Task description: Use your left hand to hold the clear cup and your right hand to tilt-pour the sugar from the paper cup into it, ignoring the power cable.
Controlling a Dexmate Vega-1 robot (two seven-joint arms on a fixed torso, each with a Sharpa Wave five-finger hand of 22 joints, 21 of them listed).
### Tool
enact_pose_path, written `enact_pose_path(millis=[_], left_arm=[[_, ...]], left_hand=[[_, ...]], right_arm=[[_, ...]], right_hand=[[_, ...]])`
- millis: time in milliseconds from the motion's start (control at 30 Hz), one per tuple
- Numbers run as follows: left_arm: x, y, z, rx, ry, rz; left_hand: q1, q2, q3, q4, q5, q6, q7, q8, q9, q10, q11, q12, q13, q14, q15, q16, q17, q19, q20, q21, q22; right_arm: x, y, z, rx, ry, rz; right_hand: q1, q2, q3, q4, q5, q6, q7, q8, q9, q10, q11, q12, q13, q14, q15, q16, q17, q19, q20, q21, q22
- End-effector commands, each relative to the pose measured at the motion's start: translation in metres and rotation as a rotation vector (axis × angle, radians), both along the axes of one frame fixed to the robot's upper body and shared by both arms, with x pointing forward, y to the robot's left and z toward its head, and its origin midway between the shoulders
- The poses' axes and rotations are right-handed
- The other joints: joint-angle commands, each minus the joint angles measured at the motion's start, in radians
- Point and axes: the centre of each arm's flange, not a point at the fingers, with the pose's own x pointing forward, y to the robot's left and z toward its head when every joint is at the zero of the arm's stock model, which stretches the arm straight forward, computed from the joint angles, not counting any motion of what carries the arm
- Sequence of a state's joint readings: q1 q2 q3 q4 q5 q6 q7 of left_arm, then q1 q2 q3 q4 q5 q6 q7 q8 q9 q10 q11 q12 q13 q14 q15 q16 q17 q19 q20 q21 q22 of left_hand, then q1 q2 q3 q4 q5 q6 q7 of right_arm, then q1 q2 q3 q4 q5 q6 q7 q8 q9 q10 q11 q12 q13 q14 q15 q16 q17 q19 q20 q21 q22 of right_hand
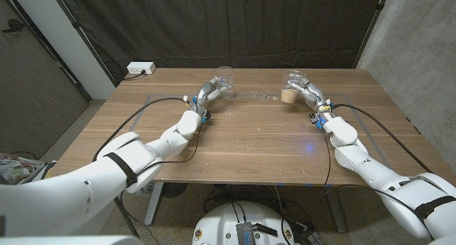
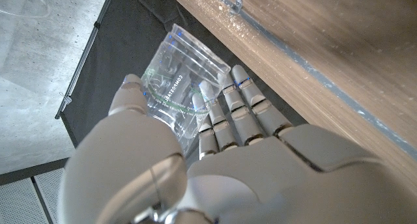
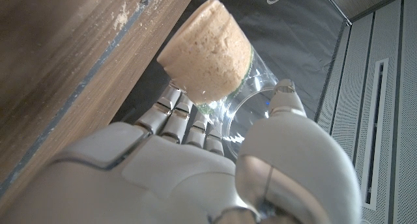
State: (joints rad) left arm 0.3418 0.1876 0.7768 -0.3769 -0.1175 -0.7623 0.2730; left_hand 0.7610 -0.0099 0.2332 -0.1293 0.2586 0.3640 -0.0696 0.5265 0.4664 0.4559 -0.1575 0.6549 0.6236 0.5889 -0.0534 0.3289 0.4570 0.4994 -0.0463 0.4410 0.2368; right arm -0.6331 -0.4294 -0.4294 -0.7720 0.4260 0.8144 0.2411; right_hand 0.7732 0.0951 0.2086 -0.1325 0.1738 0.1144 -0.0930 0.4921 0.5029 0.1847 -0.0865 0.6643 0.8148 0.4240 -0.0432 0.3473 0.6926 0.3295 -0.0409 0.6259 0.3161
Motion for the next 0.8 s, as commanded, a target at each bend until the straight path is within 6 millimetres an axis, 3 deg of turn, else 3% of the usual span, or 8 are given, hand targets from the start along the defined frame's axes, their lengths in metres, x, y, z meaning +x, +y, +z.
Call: enact_pose_path(millis=[33,800], left_arm=[[-0.010,-0.006,0.007,0.031,-0.022,-0.049],[-0.027,-0.015,-0.005,0.009,0.028,-0.059]], left_hand=[[0.008,0.006,0.000,0.008,-0.005,0.000,0.007,0.007,0.005,0.001,0.002,0.008,0.006,-0.003,-0.123,-0.004,0.008,-0.004,-0.047,0.005,0.000],[0.009,0.011,-0.005,0.014,-0.014,0.004,0.008,0.013,0.011,0.003,0.003,0.019,0.017,0.006,-0.116,-0.009,0.021,-0.008,-0.042,0.010,-0.003]], right_arm=[[0.008,0.014,0.004,0.003,0.018,0.001],[0.013,0.002,0.018,-0.067,0.032,-0.016]], right_hand=[[-0.002,0.006,0.009,-0.002,0.007,0.009,-0.005,0.006,0.005,0.017,0.000,0.004,-0.004,0.013,-0.179,-0.004,0.005,-0.002,-0.128,0.010,0.001],[-0.004,0.003,0.012,-0.003,0.006,0.024,-0.005,0.009,0.007,0.036,-0.002,-0.008,-0.027,0.031,-0.181,-0.018,-0.002,0.002,-0.129,0.018,-0.010]])
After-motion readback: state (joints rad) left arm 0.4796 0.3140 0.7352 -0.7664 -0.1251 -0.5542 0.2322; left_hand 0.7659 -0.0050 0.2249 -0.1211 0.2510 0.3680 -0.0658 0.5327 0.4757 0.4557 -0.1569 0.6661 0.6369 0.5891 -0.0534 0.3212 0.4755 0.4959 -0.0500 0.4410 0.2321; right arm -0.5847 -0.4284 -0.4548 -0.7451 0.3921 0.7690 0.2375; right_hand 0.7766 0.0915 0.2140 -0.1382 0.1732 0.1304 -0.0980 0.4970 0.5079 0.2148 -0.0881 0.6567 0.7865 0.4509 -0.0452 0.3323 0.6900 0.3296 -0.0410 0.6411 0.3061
